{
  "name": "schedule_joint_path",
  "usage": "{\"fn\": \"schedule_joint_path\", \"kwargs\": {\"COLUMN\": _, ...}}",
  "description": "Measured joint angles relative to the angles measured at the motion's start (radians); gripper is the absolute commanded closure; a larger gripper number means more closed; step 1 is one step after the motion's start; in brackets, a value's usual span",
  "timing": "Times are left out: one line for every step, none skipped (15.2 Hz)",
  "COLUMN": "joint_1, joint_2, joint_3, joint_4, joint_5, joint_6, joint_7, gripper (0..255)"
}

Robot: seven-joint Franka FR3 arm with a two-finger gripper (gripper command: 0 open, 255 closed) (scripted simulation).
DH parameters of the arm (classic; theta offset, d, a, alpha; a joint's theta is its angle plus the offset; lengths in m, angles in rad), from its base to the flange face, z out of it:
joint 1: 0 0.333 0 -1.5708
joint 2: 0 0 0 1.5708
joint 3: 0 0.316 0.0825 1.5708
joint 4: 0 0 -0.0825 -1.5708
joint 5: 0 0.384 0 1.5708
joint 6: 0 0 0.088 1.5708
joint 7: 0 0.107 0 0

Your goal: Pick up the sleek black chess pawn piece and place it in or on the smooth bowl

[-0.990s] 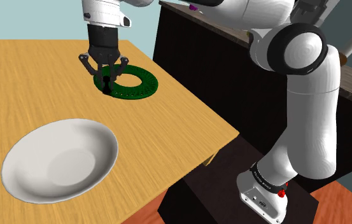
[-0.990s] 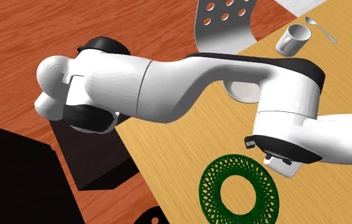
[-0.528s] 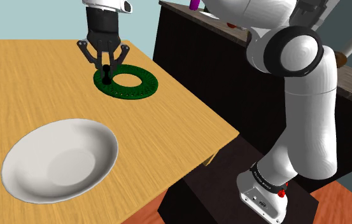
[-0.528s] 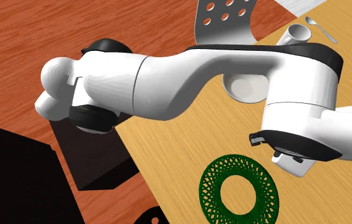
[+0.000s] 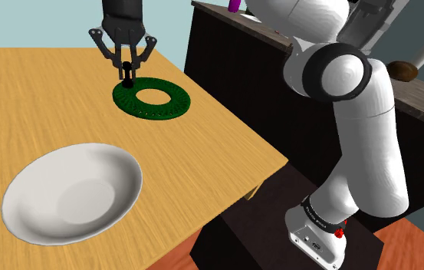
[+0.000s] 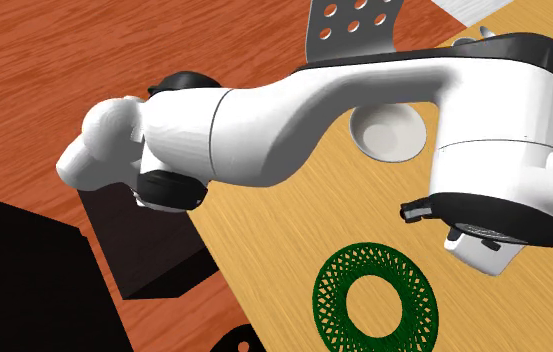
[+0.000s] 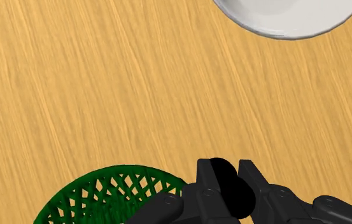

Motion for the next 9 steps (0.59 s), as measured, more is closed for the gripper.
{"fn": "schedule_joint_path", "kwargs": {"joint_1": -0.004, "joint_2": -0.02, "joint_3": 0.004, "joint_4": -0.031, "joint_5": 0.006, "joint_6": 0.01, "joint_7": 0.008, "gripper": 255}}
{"fn": "schedule_joint_path", "kwargs": {"joint_1": 0.002, "joint_2": -0.038, "joint_3": 0.009, "joint_4": -0.065, "joint_5": 0.011, "joint_6": 0.028, "joint_7": 0.023, "gripper": 255}}
{"fn": "schedule_joint_path", "kwargs": {"joint_1": 0.005, "joint_2": -0.058, "joint_3": 0.014, "joint_4": -0.1, "joint_5": 0.017, "joint_6": 0.045, "joint_7": 0.037, "gripper": 255}}
{"fn": "schedule_joint_path", "kwargs": {"joint_1": 0.012, "joint_2": -0.079, "joint_3": 0.021, "joint_4": -0.135, "joint_5": 0.023, "joint_6": 0.063, "joint_7": 0.055, "gripper": 255}}
{"fn": "schedule_joint_path", "kwargs": {"joint_1": 0.01, "joint_2": -0.113, "joint_3": 0.028, "joint_4": -0.199, "joint_5": 0.034, "joint_6": 0.095, "joint_7": 0.071, "gripper": 255}}
{"fn": "schedule_joint_path", "kwargs": {"joint_1": 0.016, "joint_2": -0.133, "joint_3": 0.034, "joint_4": -0.229, "joint_5": 0.04, "joint_6": 0.109, "joint_7": 0.086, "gripper": 255}}
{"fn": "schedule_joint_path", "kwargs": {"joint_1": 0.021, "joint_2": -0.152, "joint_3": 0.039, "joint_4": -0.267, "joint_5": 0.046, "joint_6": 0.131, "joint_7": 0.101, "gripper": 255}}
{"fn": "schedule_joint_path", "kwargs": {"joint_1": 0.039, "joint_2": -0.153, "joint_3": 0.044, "joint_4": -0.266, "joint_5": 0.047, "joint_6": 0.133, "joint_7": 0.123, "gripper": 255}}
{"fn": "schedule_joint_path", "kwargs": {"joint_1": 0.06, "joint_2": -0.143, "joint_3": 0.048, "joint_4": -0.239, "joint_5": 0.043, "joint_6": 0.122, "joint_7": 0.143, "gripper": 255}}
